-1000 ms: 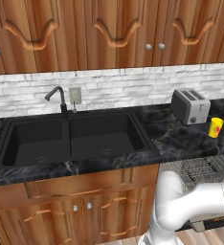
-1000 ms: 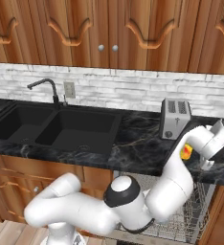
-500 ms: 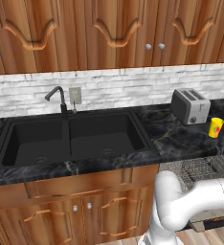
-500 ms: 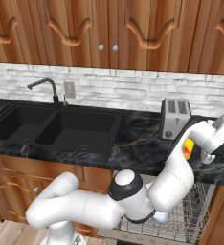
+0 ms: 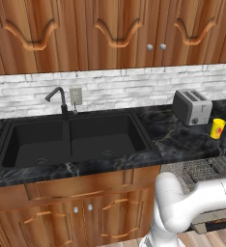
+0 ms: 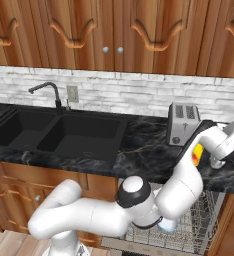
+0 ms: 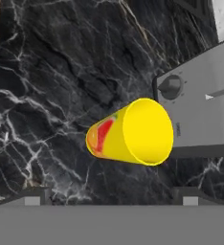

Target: Pick up the cup and bowl from the counter, place them in the dishwasher, and close the dishwasher door.

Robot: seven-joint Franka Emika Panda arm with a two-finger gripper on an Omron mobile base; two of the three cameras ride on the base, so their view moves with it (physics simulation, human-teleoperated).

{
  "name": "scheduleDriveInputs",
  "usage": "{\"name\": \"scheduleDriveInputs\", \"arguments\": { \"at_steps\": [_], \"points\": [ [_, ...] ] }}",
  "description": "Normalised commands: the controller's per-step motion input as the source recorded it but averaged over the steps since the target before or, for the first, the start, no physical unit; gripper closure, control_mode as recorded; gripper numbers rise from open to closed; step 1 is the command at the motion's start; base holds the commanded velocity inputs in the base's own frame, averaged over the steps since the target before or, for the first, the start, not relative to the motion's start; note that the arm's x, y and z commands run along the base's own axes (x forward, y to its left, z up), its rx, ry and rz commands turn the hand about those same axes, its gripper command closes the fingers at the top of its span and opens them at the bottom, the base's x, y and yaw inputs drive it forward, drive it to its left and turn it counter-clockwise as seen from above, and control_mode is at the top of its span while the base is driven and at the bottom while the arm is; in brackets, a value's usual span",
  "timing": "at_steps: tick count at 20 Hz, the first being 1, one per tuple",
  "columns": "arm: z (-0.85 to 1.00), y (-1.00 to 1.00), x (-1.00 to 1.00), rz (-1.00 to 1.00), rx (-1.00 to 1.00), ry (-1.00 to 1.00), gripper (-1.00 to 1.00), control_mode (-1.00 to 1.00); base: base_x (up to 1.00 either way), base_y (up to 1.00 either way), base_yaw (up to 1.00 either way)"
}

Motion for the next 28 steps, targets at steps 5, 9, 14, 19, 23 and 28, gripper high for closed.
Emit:
{"name": "scheduleDriveInputs", "arguments": {
  "at_steps": [5,9,14,19,23,28],
  "points": [
    [-0.12,0.19,0.17,0.06,-0.05,-0.02,-1.0,-1.0,0.0,0.0,0.0],
    [-0.22,0.19,0.04,0.06,-0.07,-0.01,-1.0,-1.0,0.0,0.0,0.0],
    [-0.32,0.16,0.0,0.08,-0.1,-0.02,-1.0,-1.0,0.0,0.0,0.0],
    [-0.06,0.18,0.0,0.06,-0.06,-0.04,-1.0,-1.0,0.0,0.0,0.0],
    [0.0,0.1,0.0,0.04,-0.03,-0.04,-1.0,-1.0,0.0,0.0,0.0],
    [-0.02,0.08,0.05,0.03,-0.04,-0.02,-1.0,-1.0,0.0,0.0,0.0]
  ]
}}
